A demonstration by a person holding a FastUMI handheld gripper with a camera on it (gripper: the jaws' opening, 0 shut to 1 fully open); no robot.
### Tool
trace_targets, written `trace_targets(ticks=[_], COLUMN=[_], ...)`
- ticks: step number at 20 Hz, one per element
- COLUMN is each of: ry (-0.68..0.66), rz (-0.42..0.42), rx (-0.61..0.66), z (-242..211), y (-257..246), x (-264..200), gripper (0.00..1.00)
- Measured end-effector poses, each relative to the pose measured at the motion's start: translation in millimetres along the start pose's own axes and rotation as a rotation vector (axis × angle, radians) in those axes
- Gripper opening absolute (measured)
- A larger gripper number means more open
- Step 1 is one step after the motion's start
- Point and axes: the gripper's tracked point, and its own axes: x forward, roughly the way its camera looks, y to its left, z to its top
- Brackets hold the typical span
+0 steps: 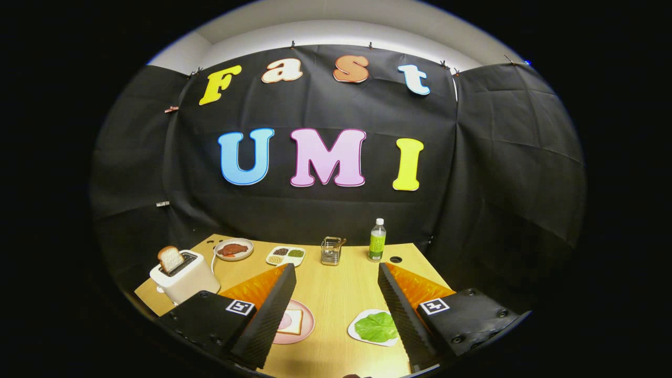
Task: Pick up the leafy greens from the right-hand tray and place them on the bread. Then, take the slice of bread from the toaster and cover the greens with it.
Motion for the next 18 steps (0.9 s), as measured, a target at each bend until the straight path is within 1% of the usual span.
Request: trace_targets(ticks=[4, 7, 12, 18], ry=[0.050, 0.102, 0.250, 0.463], rz=[0.053, 0.087, 0.187, 0.294], rx=[-0.019, -0.031, -0.076, -0.173], z=[-18.2, -41.2, -108.2, -208.7], y=[-15.1, -35.8, -67.5, -101.7], x=[20.4, 38.7, 67.5, 99.2], gripper=[0.98, 0.98, 0.98, 0.98])
